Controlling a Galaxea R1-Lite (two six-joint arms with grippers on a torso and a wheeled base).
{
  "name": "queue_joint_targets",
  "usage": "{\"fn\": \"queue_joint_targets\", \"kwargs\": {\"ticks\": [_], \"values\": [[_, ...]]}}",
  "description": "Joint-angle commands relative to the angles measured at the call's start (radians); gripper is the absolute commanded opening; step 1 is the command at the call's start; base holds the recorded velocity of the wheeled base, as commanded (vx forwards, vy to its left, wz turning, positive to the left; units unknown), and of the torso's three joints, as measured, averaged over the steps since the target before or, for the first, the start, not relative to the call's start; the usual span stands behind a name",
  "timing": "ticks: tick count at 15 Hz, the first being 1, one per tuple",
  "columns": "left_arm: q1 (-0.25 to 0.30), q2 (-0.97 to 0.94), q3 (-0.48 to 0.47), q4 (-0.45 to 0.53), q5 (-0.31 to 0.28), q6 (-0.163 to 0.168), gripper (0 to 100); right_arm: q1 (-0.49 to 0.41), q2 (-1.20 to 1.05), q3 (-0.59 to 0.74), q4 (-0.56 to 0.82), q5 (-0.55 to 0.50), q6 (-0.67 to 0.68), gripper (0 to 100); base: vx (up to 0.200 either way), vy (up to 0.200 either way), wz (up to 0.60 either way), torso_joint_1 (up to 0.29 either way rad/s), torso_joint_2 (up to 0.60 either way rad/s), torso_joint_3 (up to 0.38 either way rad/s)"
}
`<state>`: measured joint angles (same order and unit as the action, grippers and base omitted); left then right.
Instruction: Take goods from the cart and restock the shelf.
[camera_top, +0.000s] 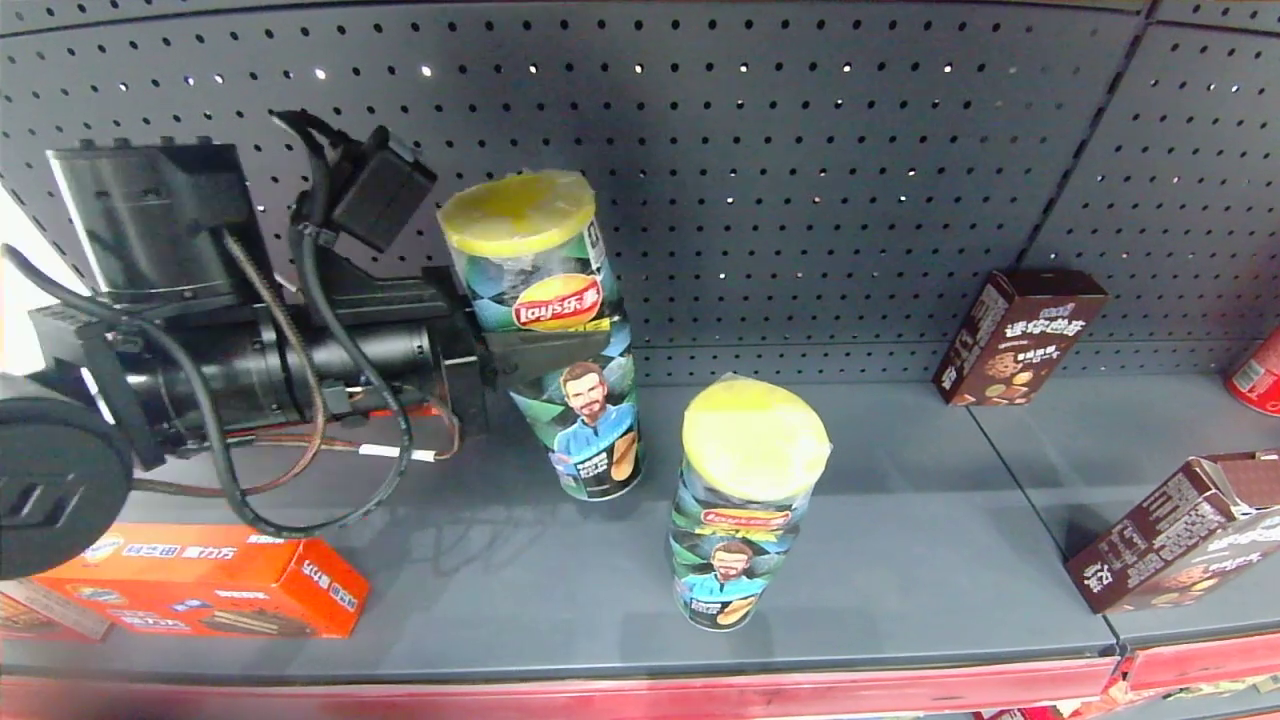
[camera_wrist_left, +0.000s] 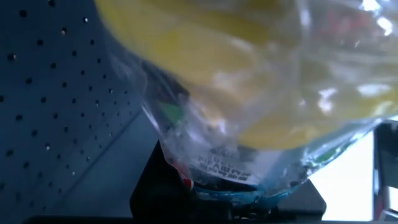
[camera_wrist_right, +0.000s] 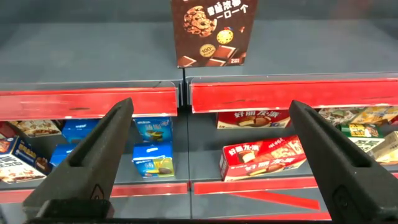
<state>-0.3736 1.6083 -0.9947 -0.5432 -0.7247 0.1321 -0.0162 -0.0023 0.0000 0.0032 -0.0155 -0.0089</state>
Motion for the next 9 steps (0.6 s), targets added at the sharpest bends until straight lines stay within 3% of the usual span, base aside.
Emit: {"fn": "queue_joint_targets", "kwargs": {"ticks": [1,4,6,9], "values": [[0.001,0.110,-0.075,0.002,-0.004,0.003,0,-0.001,0.002,0.000,0.000,0.000,0.000,100,0.000,0.000,0.00,0.000,0.00,0.000],[0.002,0.200,-0.185,0.020,0.008,0.003,0,0.001,0.002,0.000,0.000,0.000,0.000,100,0.000,0.000,0.00,0.000,0.00,0.000],[0.007,0.231,-0.272,0.135,0.011,0.014,0,0.001,0.002,0.000,0.000,0.000,0.000,100,0.000,0.000,0.00,0.000,0.00,0.000],[0.010,0.283,-0.367,0.247,0.008,0.118,0,0.001,0.002,0.000,0.000,0.000,0.000,100,0.000,0.000,0.00,0.000,0.00,0.000]]}}
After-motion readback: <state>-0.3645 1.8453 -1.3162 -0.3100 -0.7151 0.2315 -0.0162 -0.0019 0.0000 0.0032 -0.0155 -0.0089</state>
